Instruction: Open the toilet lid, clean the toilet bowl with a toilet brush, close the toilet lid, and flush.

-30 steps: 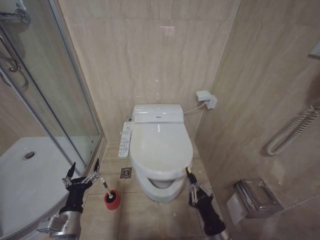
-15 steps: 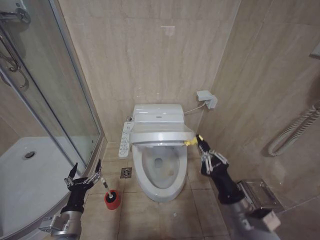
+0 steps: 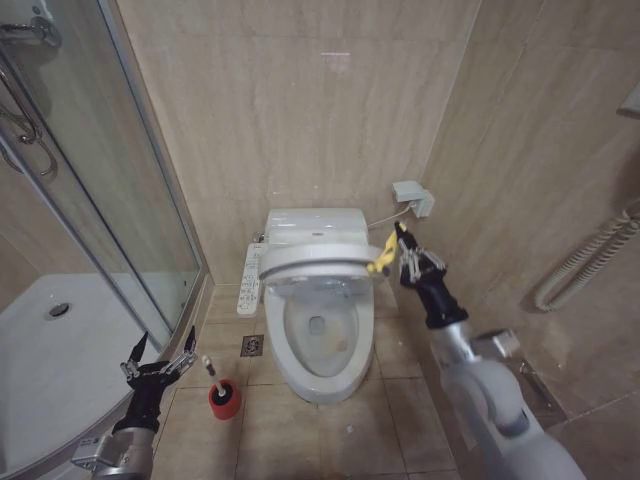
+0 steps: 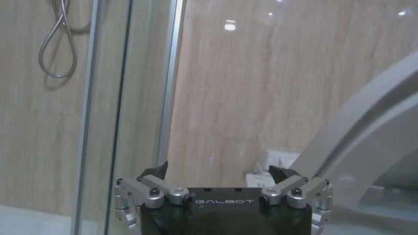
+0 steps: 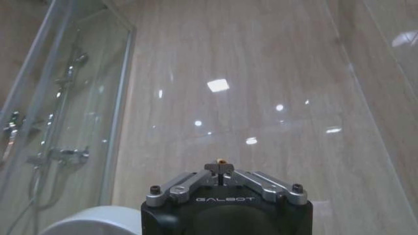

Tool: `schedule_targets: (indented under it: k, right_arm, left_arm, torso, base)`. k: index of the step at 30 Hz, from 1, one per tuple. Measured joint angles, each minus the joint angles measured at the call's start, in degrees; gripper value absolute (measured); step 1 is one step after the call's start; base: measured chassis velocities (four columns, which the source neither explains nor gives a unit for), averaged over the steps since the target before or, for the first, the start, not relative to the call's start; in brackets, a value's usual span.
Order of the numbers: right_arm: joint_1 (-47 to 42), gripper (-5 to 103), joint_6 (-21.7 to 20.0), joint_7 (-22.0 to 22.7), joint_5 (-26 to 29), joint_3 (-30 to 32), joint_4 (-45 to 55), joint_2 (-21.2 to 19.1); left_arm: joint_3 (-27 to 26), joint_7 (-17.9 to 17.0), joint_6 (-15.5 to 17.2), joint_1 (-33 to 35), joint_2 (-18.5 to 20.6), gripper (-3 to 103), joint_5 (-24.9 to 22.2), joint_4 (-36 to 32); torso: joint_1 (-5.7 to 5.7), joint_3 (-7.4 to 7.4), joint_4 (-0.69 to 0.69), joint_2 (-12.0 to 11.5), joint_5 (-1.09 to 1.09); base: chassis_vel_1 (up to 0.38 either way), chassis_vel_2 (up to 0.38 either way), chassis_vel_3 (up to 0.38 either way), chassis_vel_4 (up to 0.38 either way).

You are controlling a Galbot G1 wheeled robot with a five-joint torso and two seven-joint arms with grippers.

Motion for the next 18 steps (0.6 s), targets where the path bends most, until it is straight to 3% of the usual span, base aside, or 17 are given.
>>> schedule_targets:
  k: [9,12,18]
  right_arm:
    - [11.8,0,-1.0,0.1,2.4,-2.8,-9.6,-1.1]
    - [20.7,0,-0.8,-0.7,2.9,-5.2,-18.4,-0.8]
    - [29.2,0,0.5,-2.3,3.0,-7.6,-29.0,0.6]
  left_arm:
    - [0.2,0.0,0.0,-1.7,0.3,100,0.4,2.8]
    - [-0.2,0.0,0.0,-2.6,0.9,100,0.2,4.6]
    - [-0.7,0.0,0.0,-3.3,1.7,100,-0.2,6.4]
  torso:
    - [0.0,0.0,0.0,0.0,0.0]
    - [0.0,0.0,0.01,0.0,-0.01]
    - [0.01,0.01,0.01,0.0,-0.01]
  base:
    - [0.0,0.0,0.0,0.0]
    - [0.0,0.0,0.0,0.0]
    - [0.0,0.0,0.0,0.0]
